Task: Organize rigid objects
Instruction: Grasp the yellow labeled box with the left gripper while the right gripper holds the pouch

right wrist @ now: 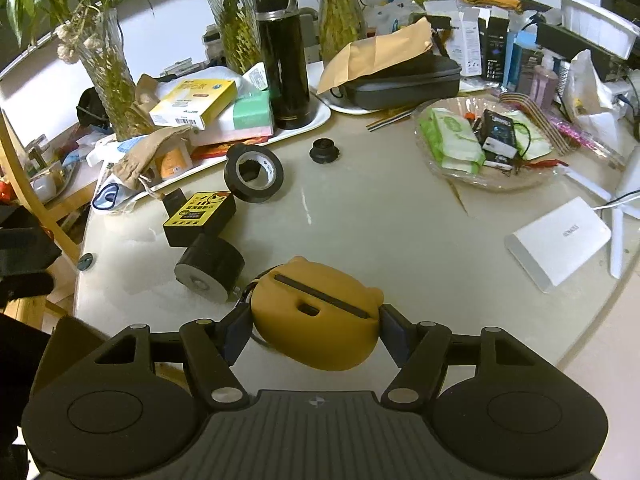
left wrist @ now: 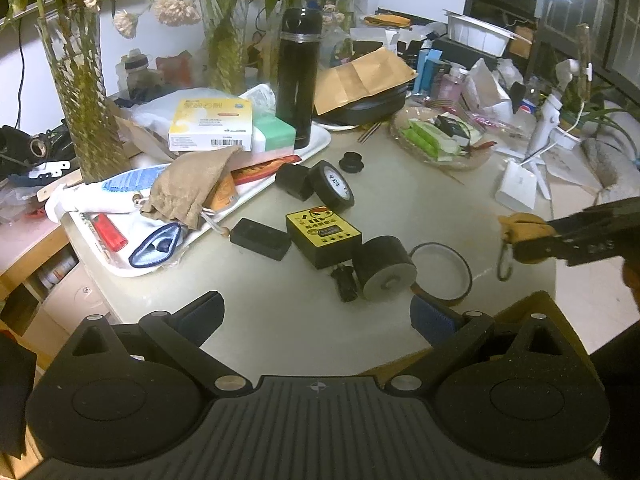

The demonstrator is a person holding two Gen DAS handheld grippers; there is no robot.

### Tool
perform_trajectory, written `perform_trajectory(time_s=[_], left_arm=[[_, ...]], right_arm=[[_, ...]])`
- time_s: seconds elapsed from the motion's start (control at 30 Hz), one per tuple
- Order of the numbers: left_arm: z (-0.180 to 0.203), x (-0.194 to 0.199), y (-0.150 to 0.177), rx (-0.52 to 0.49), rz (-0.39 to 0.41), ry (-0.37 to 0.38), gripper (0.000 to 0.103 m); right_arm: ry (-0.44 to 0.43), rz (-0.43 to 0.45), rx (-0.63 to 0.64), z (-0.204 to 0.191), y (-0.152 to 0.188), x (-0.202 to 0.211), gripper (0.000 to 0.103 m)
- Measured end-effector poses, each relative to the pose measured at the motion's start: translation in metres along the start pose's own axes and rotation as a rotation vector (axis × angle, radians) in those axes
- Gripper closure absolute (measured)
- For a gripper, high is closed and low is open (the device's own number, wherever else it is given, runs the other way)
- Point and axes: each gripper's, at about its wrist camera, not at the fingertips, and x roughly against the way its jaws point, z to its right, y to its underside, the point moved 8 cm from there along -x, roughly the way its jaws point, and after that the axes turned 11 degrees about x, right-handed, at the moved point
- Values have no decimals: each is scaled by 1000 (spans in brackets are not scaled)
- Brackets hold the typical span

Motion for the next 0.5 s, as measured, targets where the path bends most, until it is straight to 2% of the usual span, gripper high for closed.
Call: perform_trajectory(time_s=[0.5], left_arm=[[10,-41,-23,2,-25,-45,4]], right_arm=[[25,17,-26,11,25,23,33]])
